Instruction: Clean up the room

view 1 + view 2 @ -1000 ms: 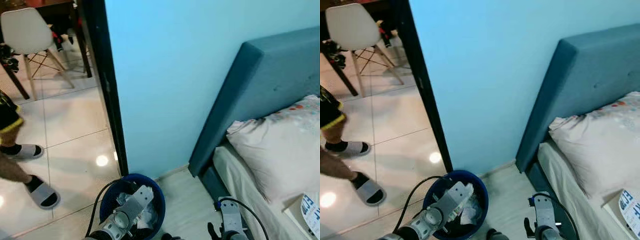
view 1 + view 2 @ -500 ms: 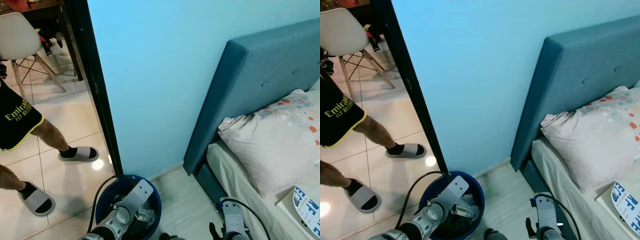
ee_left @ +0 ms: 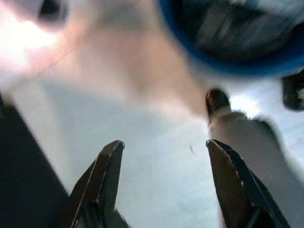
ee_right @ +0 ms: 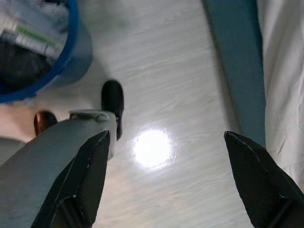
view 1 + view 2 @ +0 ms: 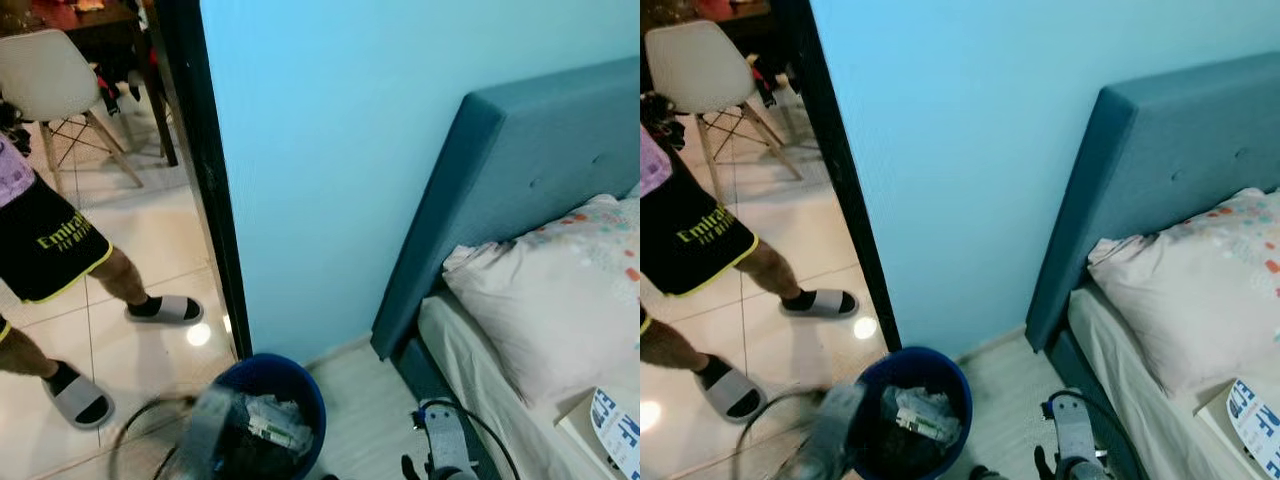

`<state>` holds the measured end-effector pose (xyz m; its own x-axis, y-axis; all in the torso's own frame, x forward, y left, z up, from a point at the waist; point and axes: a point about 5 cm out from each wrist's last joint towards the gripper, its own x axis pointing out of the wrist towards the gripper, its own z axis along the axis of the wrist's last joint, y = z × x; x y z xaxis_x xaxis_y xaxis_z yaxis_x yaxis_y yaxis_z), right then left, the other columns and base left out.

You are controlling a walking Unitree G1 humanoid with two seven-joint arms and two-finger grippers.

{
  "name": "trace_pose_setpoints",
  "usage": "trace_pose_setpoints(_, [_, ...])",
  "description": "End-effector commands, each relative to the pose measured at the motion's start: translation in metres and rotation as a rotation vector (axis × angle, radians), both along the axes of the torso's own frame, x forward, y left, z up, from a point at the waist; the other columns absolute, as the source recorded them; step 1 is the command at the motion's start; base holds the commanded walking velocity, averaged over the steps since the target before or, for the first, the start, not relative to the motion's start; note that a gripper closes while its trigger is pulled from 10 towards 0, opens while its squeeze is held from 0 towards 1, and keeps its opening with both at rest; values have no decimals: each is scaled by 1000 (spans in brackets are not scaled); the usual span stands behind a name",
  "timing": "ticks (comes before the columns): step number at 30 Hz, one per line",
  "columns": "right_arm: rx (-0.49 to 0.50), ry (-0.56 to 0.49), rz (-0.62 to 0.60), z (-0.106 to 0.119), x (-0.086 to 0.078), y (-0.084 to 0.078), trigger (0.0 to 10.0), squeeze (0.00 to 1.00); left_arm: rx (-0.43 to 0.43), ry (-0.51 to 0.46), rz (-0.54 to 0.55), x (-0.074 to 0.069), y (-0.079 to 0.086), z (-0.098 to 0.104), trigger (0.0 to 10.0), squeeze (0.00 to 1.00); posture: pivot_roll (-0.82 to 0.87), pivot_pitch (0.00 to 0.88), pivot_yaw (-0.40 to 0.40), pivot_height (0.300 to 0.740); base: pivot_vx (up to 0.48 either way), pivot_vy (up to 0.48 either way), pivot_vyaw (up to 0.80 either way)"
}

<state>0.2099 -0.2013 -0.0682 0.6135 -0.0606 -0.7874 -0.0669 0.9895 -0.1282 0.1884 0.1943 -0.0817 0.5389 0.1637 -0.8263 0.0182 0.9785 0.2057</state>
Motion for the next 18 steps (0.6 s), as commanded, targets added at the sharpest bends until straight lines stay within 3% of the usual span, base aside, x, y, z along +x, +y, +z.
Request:
trace_pose_setpoints(1, [-7, 47, 19, -5, -8, 3, 10000, 0, -21, 44, 55, -13, 1, -6, 10000, 0, -55, 103, -47, 740, -345, 0, 0])
trace_pose_setpoints(8, [-8, 54, 27, -3, -3, 5, 10000, 0, -33, 105, 85, -29, 3, -13, 10000, 0, -31, 73, -52, 740, -344, 0, 0])
trace_pose_setpoints(18, [2, 40, 7, 0, 3, 5, 10000, 0, -41, 90, 59, -21, 1, -10, 10000, 0, -30, 59, -44, 740, -347, 0, 0])
